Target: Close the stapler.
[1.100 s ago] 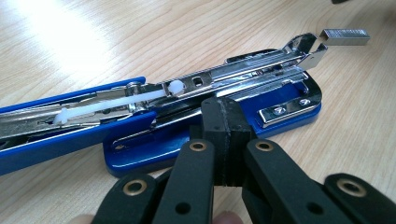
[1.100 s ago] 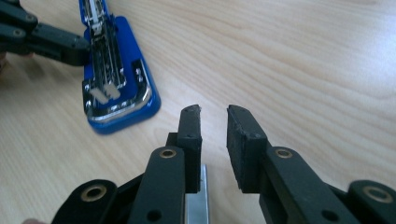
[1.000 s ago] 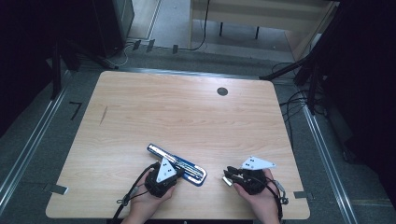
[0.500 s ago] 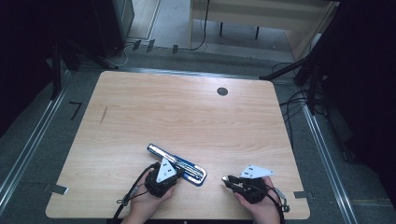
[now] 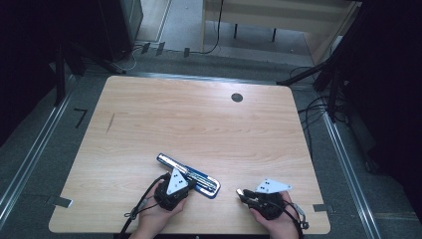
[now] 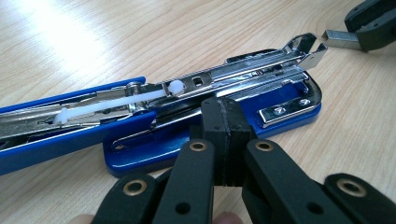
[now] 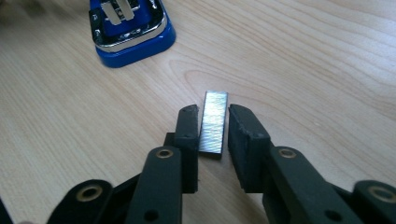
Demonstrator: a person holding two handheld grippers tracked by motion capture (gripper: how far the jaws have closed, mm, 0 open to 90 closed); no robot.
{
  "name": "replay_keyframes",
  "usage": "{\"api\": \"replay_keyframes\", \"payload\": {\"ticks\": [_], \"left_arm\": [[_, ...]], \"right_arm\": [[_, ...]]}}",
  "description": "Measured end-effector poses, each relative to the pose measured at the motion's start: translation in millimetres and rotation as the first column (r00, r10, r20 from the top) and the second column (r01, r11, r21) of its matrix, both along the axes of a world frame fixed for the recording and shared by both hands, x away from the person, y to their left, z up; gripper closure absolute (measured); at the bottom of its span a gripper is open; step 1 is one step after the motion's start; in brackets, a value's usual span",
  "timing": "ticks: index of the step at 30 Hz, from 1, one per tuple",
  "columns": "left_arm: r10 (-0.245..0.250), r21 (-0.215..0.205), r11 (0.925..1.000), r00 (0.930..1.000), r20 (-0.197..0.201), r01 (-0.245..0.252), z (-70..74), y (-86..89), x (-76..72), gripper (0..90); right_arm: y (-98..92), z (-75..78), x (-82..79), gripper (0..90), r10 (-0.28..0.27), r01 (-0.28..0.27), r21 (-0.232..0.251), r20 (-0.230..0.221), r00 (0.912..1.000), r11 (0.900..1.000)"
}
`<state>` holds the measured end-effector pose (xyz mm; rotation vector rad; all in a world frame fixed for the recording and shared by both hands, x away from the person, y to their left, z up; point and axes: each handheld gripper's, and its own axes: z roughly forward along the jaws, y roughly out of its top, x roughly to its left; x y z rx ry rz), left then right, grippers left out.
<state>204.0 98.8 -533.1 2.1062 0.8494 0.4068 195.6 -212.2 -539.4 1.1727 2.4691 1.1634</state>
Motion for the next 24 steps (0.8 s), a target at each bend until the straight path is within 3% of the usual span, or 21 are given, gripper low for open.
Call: {"api": "replay_keyframes", "payload": {"ticks": [8,24], "left_arm": [[0.0,0.0,1.0,1.0,0.0,0.0,0.0,0.0,0.0,90.0],[0.001,0.0,1.0,1.0,0.001,-0.001,-0.1,-0.1,0.0,90.0]], "right_arm": [[7.2,1.6,-1.2,80.0,0.01,-0.008,-0.05,0.043,0.999,0.999],[22.5,26.7,1.0,80.0,0.072,-0.074,0.029,0.083,0.994,0.997]]}}
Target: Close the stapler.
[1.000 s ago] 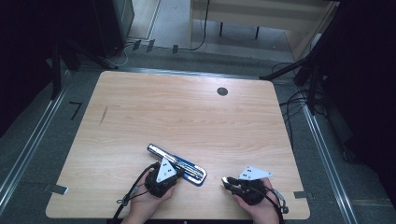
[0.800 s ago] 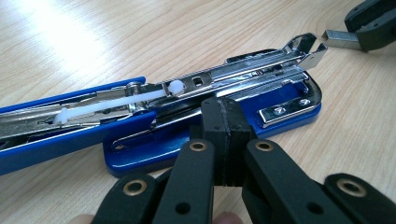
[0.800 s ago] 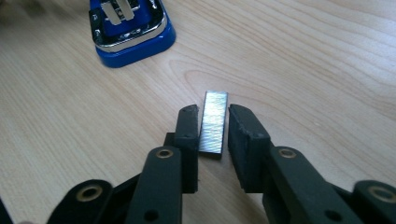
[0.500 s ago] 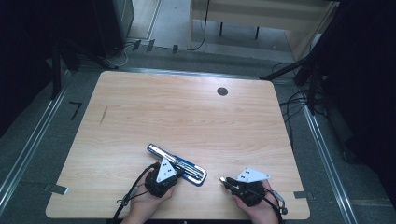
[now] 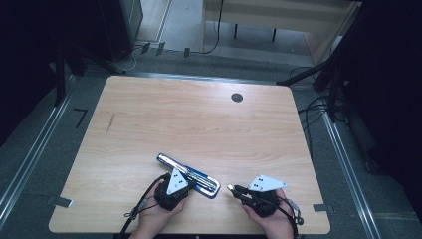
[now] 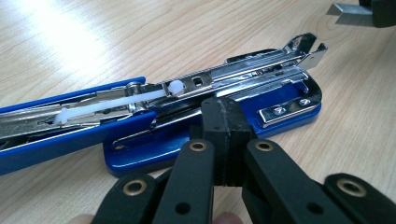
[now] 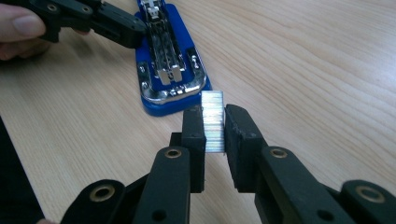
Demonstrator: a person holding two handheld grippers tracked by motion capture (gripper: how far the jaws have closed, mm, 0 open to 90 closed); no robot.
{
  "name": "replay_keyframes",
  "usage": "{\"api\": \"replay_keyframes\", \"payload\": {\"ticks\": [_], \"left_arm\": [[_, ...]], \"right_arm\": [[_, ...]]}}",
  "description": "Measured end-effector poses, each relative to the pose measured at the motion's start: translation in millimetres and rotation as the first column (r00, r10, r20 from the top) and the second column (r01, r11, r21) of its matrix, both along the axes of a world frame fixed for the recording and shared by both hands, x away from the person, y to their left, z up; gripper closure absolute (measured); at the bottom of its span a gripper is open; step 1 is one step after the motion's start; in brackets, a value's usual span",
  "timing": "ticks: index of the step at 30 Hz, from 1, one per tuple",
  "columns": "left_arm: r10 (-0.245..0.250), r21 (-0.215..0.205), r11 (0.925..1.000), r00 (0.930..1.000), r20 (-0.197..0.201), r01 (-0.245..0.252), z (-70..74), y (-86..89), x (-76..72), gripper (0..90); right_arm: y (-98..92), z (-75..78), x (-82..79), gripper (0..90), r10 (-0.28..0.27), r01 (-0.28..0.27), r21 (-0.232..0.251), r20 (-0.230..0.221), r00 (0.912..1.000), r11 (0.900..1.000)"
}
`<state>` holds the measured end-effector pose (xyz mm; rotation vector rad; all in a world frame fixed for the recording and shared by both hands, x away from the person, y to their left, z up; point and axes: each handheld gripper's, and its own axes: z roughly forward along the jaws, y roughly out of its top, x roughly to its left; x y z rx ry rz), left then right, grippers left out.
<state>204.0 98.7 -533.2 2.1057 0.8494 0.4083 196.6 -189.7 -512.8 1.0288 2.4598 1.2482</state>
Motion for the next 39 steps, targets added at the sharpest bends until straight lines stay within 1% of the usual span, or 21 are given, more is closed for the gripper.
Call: {"api": "replay_keyframes", "payload": {"ticks": [9,18,25,33,39], "left_arm": [[0.0,0.0,1.0,1.0,0.0,0.0,0.0,0.0,0.0,90.0],[0.0,0.0,1.0,1.0,0.002,0.0,-0.1,-0.1,0.0,90.0],[0.001,-0.002,1.0,1.0,0.0,-0.001,-0.1,-0.2,-0.1,90.0],[0.002,-0.002,1.0,1.0,0.0,-0.002,-0.1,-0.2,0.0,90.0],[0.002,-0.002,1.0,1.0,0.0,-0.002,-0.1,-0.2,-0.1,90.0]], "right_arm": [[6.2,7.6,4.7,80.0,0.026,-0.026,0.012,0.005,0.9997,1.0],[17.7,15.2,10.9,80.0,0.064,-0.064,-0.004,0.02,0.9977,0.998],[33.3,19.4,17.3,80.0,0.108,-0.107,-0.024,0.026,0.9938,0.994],[52.1,18.0,25.8,80.0,0.147,-0.146,-0.036,0.024,0.9888,0.989],[58.0,15.4,29.4,80.0,0.152,-0.151,-0.04,0.016,0.9882,0.988]]}}
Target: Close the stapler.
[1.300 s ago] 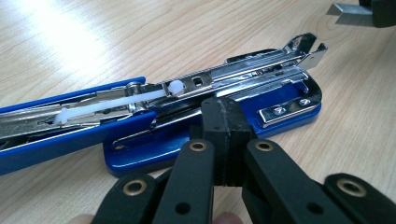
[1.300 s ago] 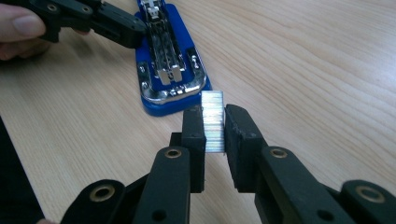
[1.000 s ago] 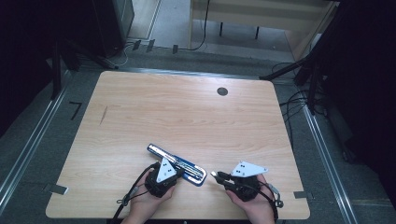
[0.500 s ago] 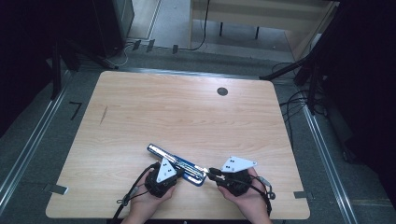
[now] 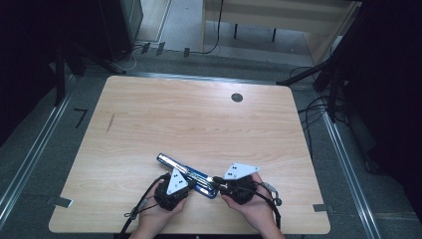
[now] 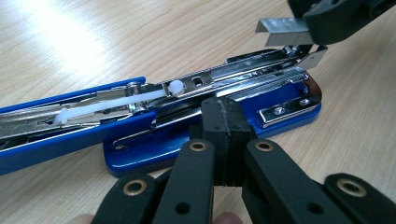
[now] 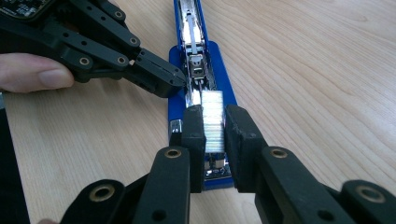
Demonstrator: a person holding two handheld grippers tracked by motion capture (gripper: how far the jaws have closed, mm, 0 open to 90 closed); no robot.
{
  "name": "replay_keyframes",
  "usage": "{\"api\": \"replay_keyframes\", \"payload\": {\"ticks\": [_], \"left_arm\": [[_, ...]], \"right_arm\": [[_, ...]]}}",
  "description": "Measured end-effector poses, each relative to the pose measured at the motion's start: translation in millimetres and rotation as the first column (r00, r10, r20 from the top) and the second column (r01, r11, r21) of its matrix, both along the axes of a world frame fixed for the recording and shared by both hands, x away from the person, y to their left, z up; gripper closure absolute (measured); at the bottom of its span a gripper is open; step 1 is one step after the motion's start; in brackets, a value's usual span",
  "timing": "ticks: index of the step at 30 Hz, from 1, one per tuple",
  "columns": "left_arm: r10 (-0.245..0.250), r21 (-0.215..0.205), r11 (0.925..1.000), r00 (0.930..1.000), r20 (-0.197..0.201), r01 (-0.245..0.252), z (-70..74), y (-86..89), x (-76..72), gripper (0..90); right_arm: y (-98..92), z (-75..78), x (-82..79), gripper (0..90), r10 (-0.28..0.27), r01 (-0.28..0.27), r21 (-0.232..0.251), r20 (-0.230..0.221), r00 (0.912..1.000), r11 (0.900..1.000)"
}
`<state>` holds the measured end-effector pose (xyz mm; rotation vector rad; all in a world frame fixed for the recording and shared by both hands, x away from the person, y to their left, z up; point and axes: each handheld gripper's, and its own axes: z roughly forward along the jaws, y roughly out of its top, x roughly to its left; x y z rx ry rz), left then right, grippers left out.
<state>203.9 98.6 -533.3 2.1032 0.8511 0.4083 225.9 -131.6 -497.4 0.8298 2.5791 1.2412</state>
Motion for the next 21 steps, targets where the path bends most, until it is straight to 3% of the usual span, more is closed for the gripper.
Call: {"api": "replay_keyframes", "payload": {"ticks": [21], "left_arm": [[0.0,0.0,1.0,1.0,0.0,0.0,0.0,0.0,0.0,90.0]], "right_arm": [[25.6,-3.5,12.0,79.9,0.054,-0.055,-0.06,-0.009,0.9985,0.997]]}}
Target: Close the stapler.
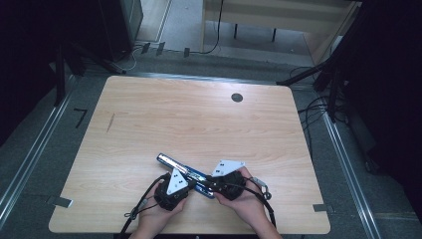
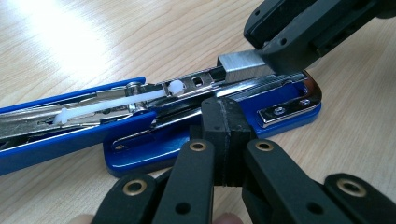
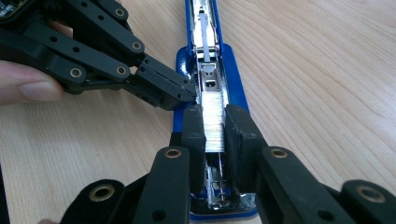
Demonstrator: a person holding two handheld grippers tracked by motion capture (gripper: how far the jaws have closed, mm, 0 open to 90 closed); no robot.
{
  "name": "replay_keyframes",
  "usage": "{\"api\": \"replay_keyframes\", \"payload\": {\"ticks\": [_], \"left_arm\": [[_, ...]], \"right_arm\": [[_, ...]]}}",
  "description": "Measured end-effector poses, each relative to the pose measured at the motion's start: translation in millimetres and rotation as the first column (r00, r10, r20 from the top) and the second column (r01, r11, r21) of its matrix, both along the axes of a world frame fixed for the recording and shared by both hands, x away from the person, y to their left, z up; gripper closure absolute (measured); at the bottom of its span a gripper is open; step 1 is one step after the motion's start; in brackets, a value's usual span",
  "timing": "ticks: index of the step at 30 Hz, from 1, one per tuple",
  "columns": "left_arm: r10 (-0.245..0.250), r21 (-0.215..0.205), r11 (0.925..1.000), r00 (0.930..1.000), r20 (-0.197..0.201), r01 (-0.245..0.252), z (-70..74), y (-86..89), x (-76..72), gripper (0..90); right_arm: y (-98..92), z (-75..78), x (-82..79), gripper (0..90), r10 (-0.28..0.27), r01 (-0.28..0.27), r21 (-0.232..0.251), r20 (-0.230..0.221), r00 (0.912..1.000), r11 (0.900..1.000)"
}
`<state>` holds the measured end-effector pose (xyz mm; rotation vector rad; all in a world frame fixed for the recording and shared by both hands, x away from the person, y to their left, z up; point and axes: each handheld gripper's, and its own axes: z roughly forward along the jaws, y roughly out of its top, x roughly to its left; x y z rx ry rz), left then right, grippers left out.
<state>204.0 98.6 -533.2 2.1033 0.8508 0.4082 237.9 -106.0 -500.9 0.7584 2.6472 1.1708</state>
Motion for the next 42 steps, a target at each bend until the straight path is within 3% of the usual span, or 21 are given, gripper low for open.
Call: {"api": "replay_keyframes", "payload": {"ticks": [42], "left_arm": [[-0.002,-0.007,1.0,1.0,-0.005,0.002,0.0,0.4,0.7,90.0]], "right_arm": [[1.2,-0.4,3.0,79.9,0.012,-0.012,-0.009,-0.032,0.9994,1.0]]}}
